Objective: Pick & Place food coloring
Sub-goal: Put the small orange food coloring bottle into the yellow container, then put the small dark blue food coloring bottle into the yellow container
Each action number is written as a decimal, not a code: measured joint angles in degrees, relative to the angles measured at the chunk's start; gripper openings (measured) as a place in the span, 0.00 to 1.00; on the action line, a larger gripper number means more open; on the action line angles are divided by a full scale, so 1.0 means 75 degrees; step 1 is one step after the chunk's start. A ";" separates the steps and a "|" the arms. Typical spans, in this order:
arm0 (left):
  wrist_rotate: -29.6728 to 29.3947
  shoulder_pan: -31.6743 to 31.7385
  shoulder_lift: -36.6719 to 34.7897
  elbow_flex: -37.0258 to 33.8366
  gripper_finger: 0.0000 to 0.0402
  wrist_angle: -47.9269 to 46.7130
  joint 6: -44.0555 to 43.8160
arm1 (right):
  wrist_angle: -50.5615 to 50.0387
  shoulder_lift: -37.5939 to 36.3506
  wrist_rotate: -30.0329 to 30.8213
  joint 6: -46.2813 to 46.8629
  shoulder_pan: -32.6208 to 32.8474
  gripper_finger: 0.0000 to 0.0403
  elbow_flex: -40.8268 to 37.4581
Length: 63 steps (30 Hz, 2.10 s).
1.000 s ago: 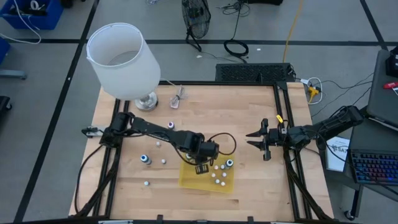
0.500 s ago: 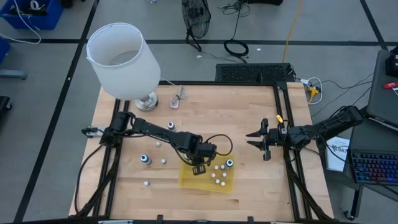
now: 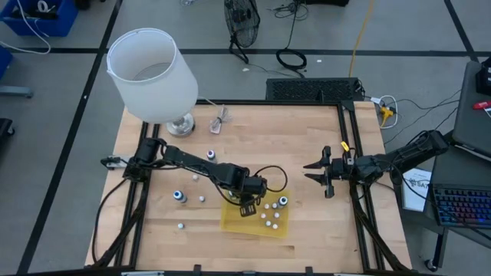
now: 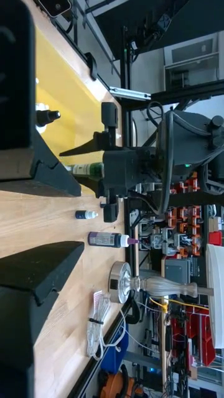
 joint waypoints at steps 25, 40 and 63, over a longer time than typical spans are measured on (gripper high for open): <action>-0.1875 0.0292 -0.1137 0.2620 0.49 -0.4042 0.0431 | -0.0002 -0.0004 -0.0001 0.0000 0.0000 0.28 -0.0002; -0.2432 0.0867 -0.4749 -0.3170 0.49 -0.1100 -0.0450 | -0.0015 0.0004 0.0000 0.0000 0.0003 0.28 -0.0001; -0.1566 0.1154 -0.4652 -0.4783 0.49 0.2091 0.2027 | -0.0015 0.0008 0.0000 0.0000 0.0003 0.28 -0.0003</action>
